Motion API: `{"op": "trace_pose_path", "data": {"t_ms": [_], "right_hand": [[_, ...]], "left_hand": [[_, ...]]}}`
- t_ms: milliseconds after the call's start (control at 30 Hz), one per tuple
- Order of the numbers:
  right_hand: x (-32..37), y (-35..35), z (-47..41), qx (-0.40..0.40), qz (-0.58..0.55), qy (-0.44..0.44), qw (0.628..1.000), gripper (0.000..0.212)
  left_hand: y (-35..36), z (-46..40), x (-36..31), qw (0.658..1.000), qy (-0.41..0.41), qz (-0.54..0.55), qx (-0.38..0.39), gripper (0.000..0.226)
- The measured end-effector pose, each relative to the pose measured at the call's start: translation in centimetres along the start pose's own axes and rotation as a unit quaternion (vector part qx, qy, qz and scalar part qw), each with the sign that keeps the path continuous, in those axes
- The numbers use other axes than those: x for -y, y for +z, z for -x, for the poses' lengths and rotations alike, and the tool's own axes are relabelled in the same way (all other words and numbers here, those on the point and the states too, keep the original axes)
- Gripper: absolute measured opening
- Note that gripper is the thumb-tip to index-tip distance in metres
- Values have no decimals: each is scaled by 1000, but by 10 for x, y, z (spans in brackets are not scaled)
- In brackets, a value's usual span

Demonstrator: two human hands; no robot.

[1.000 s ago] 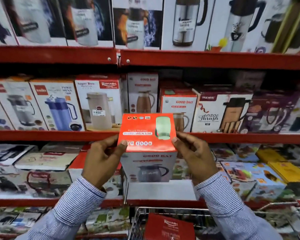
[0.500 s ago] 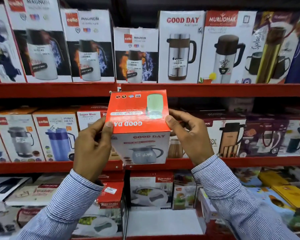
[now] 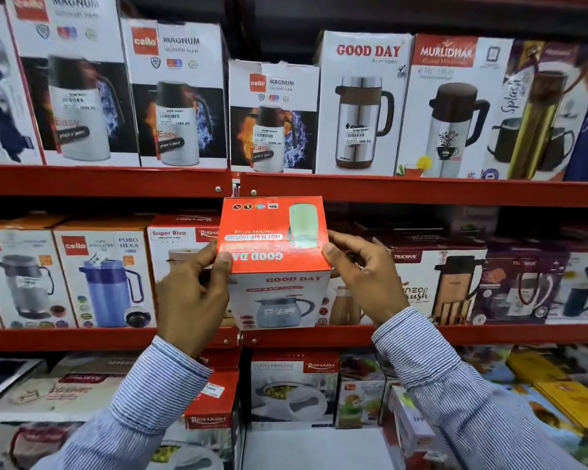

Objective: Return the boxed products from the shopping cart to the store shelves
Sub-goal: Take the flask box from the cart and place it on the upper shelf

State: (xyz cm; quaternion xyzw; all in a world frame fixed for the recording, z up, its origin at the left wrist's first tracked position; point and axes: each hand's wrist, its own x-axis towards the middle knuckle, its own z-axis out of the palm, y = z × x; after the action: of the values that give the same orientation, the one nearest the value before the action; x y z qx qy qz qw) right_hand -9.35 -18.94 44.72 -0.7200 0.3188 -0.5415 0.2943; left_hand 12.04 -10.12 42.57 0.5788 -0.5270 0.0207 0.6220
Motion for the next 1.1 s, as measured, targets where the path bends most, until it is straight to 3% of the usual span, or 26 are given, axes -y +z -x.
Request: {"op": "trace_pose_path", "data": {"t_ms": [467, 667, 833, 967, 1100], "right_hand": [[-60, 16, -51, 72, 15, 71, 995, 57], [-68, 29, -75, 44, 45, 67, 996, 44], [-70, 37, -87, -9, 70, 59, 996, 44], [-73, 40, -82, 25, 100, 50, 993, 49], [-73, 35, -61, 69, 198, -6, 978, 65]], "left_hand": [[53, -45, 38, 998, -49, -3, 33, 37], [70, -63, 42, 996, -85, 2, 21, 49], [77, -65, 43, 993, -82, -46, 72, 67], [85, -60, 41, 981, -47, -151, 113, 86], [91, -43, 45, 972, -25, -197, 124, 87]]}}
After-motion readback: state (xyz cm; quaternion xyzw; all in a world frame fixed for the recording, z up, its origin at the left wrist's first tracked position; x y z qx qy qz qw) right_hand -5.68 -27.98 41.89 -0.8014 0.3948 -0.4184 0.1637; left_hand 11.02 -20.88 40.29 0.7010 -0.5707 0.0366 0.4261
